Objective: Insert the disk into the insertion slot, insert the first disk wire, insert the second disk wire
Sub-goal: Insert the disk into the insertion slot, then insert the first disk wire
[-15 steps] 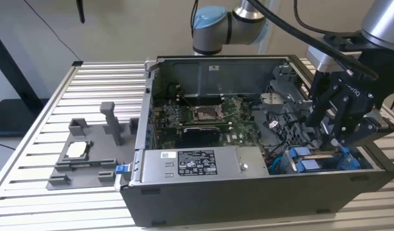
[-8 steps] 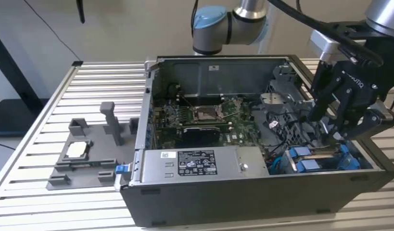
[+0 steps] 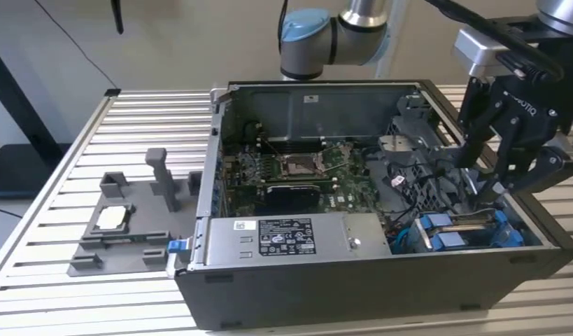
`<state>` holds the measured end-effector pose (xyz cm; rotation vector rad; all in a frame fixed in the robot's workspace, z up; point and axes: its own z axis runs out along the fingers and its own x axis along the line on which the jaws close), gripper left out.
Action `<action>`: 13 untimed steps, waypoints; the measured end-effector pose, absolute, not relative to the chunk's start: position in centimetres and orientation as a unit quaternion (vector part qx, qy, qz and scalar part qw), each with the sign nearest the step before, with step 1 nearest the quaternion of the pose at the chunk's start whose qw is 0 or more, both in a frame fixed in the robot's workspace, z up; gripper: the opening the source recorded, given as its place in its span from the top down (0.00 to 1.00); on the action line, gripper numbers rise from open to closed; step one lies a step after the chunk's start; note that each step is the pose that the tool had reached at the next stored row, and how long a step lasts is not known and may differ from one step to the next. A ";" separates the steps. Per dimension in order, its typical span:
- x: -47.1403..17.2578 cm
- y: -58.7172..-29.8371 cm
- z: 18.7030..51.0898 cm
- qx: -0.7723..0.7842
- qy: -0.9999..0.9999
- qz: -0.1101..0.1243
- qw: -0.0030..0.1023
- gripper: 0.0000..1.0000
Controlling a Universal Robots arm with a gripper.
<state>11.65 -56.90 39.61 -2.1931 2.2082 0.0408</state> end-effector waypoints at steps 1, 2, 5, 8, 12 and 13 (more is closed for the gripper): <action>11.7 -56.9 39.6 -0.706 0.708 0.009 0.019 0.42; 11.7 -56.9 39.6 -0.707 0.707 0.006 0.022 0.42; 12.1 -56.9 39.6 -0.709 0.705 0.003 0.025 0.42; 13.1 -56.9 39.6 -0.712 0.702 0.003 0.025 0.42; 14.5 -56.9 39.5 -0.713 0.700 0.003 0.025 0.42; 14.8 -56.9 39.4 -0.714 0.700 0.003 0.025 0.42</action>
